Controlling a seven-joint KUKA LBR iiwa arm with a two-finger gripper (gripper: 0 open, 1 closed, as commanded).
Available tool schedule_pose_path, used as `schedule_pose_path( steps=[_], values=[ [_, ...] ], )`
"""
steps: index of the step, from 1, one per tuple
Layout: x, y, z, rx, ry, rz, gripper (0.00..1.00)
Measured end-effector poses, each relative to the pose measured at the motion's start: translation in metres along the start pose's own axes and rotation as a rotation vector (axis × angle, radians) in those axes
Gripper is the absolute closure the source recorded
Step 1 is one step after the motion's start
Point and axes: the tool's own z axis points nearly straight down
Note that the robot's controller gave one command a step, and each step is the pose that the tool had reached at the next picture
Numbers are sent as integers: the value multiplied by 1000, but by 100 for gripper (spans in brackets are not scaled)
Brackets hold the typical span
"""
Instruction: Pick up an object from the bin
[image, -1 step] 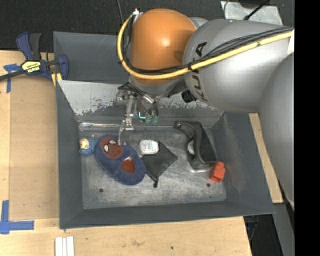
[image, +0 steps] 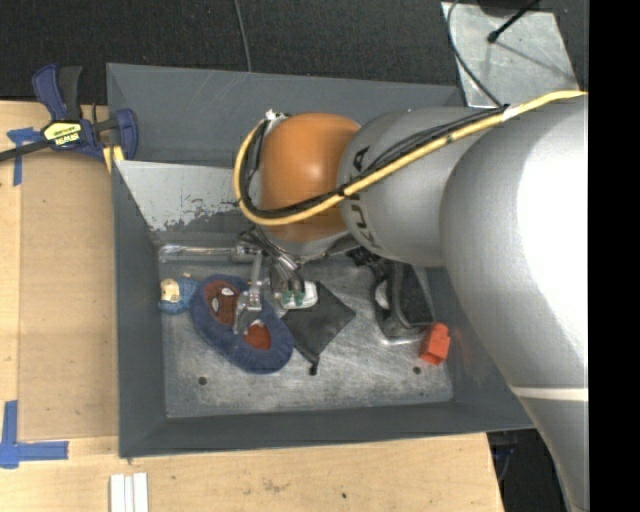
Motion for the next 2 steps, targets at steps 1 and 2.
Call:
schedule_pose_path(
  steps=[1, 2],
  values=[
    [-3, 1, -6, -3, -8, 1, 100],
    [-1, 5, -145, -2, -15, -129, 100]
  ],
)
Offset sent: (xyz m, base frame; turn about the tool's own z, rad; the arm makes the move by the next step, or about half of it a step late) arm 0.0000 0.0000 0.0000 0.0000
